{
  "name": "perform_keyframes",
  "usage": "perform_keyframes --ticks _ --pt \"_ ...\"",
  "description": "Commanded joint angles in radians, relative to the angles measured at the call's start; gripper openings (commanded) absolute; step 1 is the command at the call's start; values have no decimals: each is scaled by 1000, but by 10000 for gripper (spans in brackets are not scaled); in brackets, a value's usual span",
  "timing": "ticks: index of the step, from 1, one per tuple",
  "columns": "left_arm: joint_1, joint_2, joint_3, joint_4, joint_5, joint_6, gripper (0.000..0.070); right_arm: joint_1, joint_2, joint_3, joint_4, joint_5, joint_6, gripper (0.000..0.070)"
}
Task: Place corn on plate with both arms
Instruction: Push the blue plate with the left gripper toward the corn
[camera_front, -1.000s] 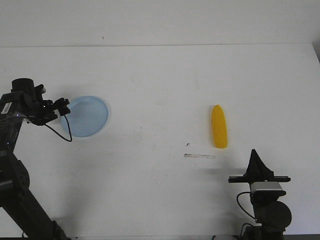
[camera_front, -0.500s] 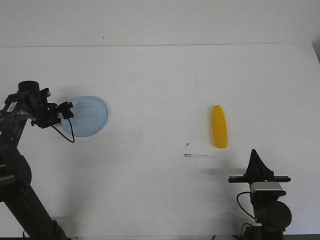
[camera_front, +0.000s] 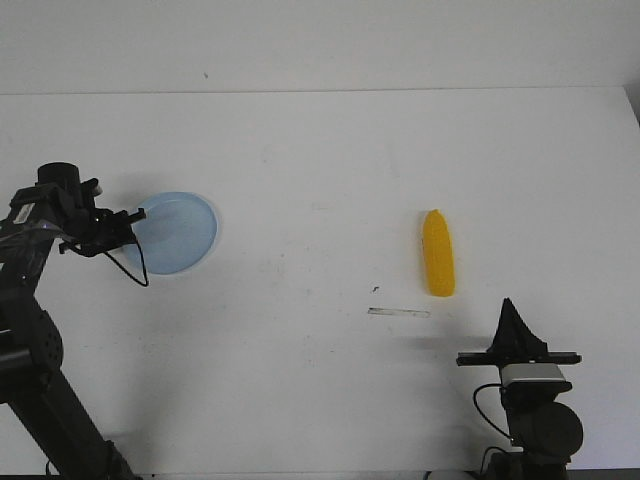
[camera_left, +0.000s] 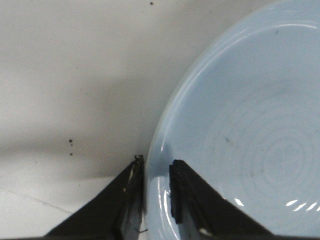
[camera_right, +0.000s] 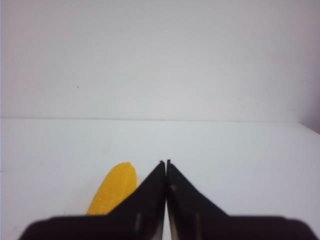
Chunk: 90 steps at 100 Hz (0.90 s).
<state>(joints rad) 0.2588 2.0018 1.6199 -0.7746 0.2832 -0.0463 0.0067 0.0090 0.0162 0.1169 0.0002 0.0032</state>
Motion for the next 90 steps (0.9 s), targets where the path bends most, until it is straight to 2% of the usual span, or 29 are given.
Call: perform_keyframes --ticks 1,13,47,90 --pt "3 26 23 -12 -2 9 67 2 5 11 10 0 -1 1" --pt "3 26 23 -17 -2 10 0 3 5 11 10 0 -1 1" --pt "3 26 23 -29 19 13 1 3 5 11 10 0 -1 1" --pt "29 -21 23 -60 206 20 1 3 5 11 10 0 -1 1"
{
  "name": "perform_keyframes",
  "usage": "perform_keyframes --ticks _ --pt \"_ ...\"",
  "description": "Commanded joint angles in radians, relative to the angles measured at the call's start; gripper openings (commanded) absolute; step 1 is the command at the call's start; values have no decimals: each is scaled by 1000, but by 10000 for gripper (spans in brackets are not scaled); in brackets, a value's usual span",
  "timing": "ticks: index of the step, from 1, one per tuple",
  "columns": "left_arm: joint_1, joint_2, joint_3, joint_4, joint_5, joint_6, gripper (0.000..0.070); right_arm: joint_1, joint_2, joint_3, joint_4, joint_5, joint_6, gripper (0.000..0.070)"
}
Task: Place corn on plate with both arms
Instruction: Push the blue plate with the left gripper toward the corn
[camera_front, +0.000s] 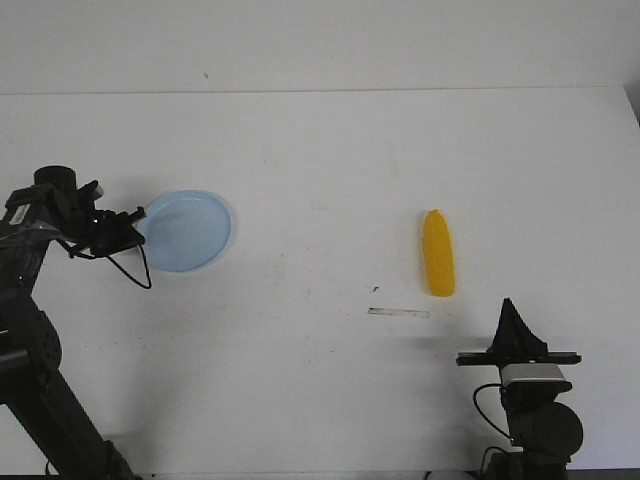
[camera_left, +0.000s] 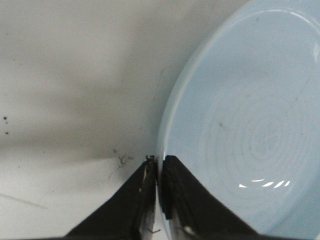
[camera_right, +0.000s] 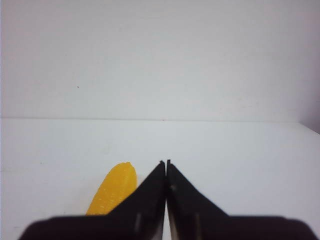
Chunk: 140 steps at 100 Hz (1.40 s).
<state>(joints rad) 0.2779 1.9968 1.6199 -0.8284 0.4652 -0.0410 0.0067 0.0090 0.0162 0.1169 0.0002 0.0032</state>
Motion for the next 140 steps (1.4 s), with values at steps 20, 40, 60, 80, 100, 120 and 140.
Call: perform_keyframes --ticks 20,40,60,80,100,120,140 --pt "18 -55 23 -11 77 26 1 3 5 11 10 0 -1 1" --pt "-26 -106 23 -24 98 29 1 3 5 11 10 0 -1 1" --pt "-134 -123 23 -31 119 19 1 3 5 11 10 0 -1 1" --pt "-278 -122 23 -11 119 -3 1 3 5 11 10 0 -1 1" --pt "-399 -119 18 24 118 -16 1 3 5 11 10 0 -1 1" --pt "-478 -117 10 96 78 -60 1 3 5 11 10 0 -1 1" --pt "-531 -91 9 96 24 -84 1 3 5 11 10 0 -1 1"
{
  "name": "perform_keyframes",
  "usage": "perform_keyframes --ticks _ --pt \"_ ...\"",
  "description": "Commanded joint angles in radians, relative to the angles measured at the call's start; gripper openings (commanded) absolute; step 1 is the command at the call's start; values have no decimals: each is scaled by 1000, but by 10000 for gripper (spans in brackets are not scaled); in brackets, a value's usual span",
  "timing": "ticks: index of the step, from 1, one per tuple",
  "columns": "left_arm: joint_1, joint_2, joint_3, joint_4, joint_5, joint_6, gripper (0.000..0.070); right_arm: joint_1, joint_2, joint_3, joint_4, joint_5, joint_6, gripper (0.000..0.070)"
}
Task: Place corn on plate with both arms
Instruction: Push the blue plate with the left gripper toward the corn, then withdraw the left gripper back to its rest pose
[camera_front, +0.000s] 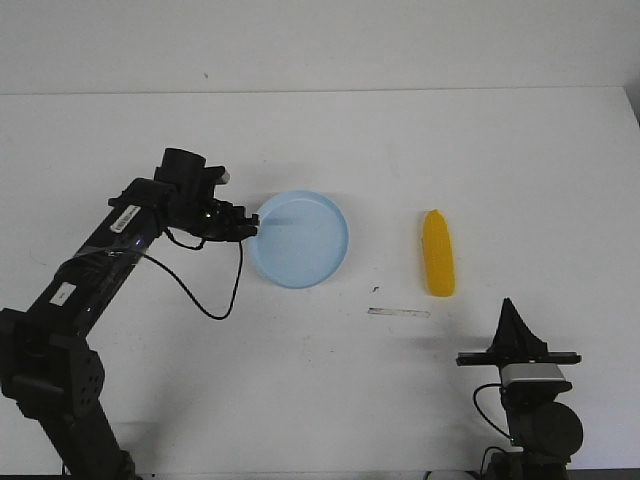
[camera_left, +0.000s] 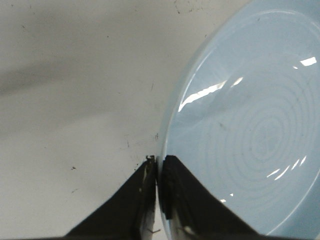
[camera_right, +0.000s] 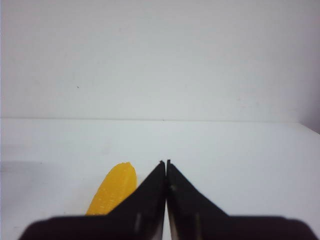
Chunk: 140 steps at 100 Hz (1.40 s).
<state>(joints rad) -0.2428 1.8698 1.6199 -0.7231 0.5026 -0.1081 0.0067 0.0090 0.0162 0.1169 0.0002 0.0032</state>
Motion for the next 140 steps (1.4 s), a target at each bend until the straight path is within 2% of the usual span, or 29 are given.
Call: perform_keyframes --ticks 1,77,82,92,98,140 --pt "-13 39 9 -10 -16 -17 1 3 5 11 10 0 -1 1" --pt "-40 187 9 -33 -36 -6 2 3 5 11 10 0 -1 1" --pt "-40 187 9 -33 -36 -6 25 3 5 11 10 0 -1 1" --pt "-41 186 9 -36 -35 -6 231 3 5 11 10 0 -1 1" --pt "-46 186 9 -39 -35 -6 283 3 5 11 10 0 -1 1" --pt "-49 78 9 -43 -32 -6 286 3 5 11 10 0 -1 1"
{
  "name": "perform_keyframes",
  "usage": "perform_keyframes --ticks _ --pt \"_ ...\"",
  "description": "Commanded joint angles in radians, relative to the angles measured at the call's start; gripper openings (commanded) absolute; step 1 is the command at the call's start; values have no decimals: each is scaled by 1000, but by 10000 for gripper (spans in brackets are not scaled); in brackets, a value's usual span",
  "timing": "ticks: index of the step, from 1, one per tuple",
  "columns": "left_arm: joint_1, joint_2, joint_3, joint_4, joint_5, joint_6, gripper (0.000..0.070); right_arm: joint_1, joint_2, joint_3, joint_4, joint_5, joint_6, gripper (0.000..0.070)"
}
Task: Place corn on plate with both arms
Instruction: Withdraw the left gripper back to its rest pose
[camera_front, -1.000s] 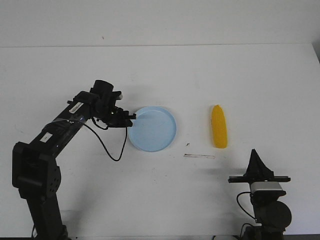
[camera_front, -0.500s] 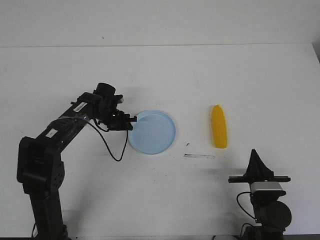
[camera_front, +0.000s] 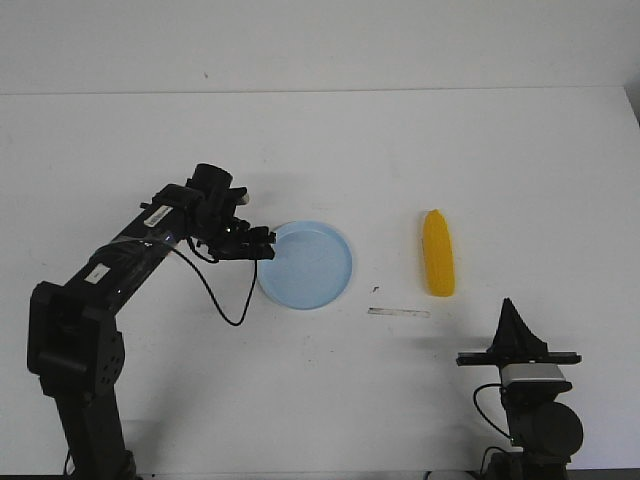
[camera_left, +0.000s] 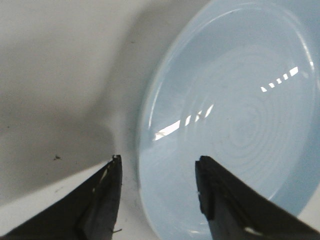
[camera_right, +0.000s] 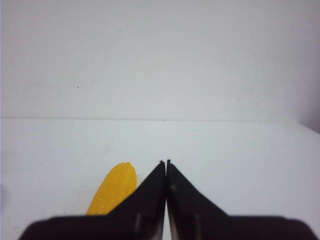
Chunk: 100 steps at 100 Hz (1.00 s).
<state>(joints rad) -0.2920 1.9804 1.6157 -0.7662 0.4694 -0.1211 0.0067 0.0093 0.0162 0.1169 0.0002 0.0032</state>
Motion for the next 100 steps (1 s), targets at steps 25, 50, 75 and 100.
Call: perform_keyframes --ticks 25,50,75,100 --pt "24 -204 0 73 -18 44 161 3 5 11 10 0 -1 1" --pt "99 -494 -236 378 -102 46 0 3 5 11 10 0 -1 1" --pt "248 -864 -596 740 -222 46 0 3 5 11 10 0 -1 1" --pt "408 -1228 -842 840 -397 108 0 3 5 11 10 0 -1 1"
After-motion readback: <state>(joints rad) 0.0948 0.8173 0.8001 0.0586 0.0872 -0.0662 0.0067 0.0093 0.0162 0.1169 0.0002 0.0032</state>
